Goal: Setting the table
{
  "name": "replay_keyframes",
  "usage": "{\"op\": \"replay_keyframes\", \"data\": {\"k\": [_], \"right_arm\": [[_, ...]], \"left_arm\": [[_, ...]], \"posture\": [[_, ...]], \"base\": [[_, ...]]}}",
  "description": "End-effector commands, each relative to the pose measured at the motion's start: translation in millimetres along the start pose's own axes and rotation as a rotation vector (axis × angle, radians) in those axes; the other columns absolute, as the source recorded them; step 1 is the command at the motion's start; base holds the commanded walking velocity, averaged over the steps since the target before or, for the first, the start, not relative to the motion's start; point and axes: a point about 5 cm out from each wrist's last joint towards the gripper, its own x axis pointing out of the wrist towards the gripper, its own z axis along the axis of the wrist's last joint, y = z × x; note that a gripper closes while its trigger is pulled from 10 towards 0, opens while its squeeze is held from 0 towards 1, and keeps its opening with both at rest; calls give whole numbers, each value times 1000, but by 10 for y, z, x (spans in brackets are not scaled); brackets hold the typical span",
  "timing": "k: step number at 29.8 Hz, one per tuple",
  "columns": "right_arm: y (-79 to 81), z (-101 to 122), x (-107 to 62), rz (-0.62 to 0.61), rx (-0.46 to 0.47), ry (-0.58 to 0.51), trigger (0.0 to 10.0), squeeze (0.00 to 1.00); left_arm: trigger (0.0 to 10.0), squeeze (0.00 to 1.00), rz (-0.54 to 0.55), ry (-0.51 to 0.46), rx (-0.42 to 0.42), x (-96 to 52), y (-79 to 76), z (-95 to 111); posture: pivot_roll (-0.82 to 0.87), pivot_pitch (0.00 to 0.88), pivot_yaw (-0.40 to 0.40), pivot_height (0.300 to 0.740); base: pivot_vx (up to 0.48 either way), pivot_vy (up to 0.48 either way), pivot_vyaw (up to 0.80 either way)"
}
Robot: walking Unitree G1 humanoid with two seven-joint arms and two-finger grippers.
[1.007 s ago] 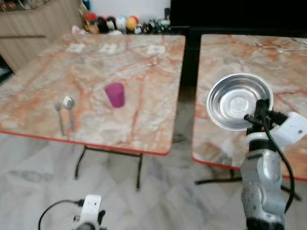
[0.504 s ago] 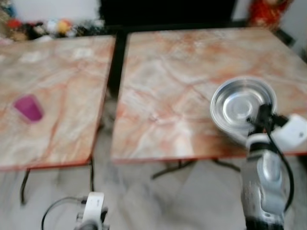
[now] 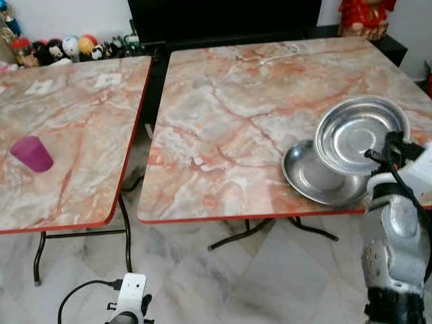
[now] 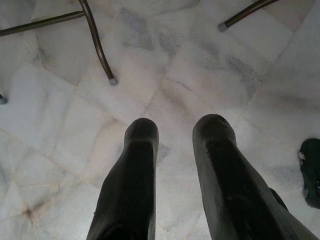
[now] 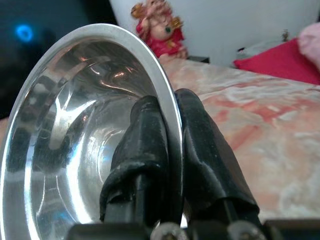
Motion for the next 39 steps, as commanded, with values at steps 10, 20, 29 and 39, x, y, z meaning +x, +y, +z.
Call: {"op": "replay_keyframes", "data": {"k": [10,20,29,39], "right_arm": [[57,-219,50,-42,135,169,10000,0],[-17,-439,35,-158,148,268,10000,0],[0,-476,50,-185,175,274,10000,0],[-22,-574,75,-219,158,313,10000,620]], "left_arm": [[10000,0,44,40,-1,-49,113,-136],[10000,0,40,46,1,-70,138,-182],[10000,0,40,48,10,-74,165,-189],[10000,0,42,62,9,-85,213,-213]], "posture": [[-163,76,41,740],[-151,69,54,740],[-143,67,60,740],[-135,76,65,740]], "base": [[0,0,0],[0,0,0],[0,0,0],[0,0,0]]}}
